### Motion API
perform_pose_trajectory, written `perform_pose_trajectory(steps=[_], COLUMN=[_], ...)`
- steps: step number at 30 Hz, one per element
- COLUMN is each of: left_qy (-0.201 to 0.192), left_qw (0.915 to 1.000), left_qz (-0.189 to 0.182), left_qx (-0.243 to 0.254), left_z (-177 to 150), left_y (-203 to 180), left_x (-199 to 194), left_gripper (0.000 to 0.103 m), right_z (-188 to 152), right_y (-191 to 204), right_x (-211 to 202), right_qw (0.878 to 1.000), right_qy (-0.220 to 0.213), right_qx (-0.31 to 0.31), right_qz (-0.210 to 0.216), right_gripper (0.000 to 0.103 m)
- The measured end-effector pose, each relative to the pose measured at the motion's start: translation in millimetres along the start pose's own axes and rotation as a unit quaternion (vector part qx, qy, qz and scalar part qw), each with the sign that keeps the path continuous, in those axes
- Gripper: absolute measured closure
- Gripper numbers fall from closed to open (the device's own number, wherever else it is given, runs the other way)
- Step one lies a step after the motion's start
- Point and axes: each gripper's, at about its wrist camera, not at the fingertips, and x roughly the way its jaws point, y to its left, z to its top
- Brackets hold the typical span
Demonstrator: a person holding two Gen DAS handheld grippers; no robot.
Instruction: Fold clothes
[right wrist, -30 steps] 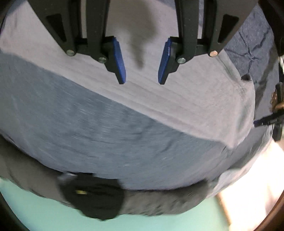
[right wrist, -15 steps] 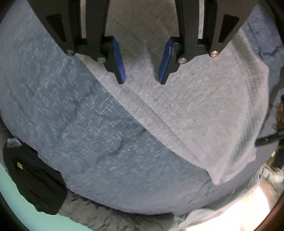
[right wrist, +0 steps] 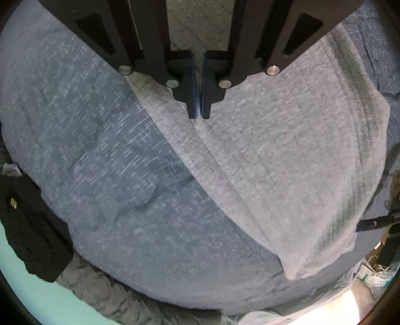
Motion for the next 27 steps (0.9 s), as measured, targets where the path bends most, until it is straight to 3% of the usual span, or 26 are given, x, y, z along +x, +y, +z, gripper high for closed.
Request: perform_pose_trajectory(steps=[8,17,19,22,27], left_qy=[-0.002,-0.005,-0.008,-0.01,-0.006], left_qw=[1.0,0.9999,0.9998,0.9997,0.9993], left_qz=[-0.003,-0.001,0.0,0.0,-0.003], left_qx=[-0.006,-0.012,-0.017,-0.024,-0.036], left_z=[-0.3,1.1,2.3,3.7,4.7], left_y=[1.3,2.7,6.2,10.7,11.9], left_x=[-3.1,-7.7,-9.9,-12.4,-13.1], left_gripper=[0.041,0.04,0.04,0.04,0.04], right_z=[10.3,8.5,7.3,6.2,-17.5], right_y=[-8.0,-11.4,-14.6,-11.2,4.7], right_x=[-33.8,21.2,16.1,-8.3,-50.9], right_qw=[0.998,0.996,0.995,0.991,0.982], right_qy=[-0.041,0.017,0.006,-0.038,-0.102], right_qx=[0.002,0.029,0.045,0.062,0.147], right_qz=[-0.054,-0.088,-0.086,-0.109,-0.062], right_gripper=[0.1,0.1,0.1,0.087,0.077])
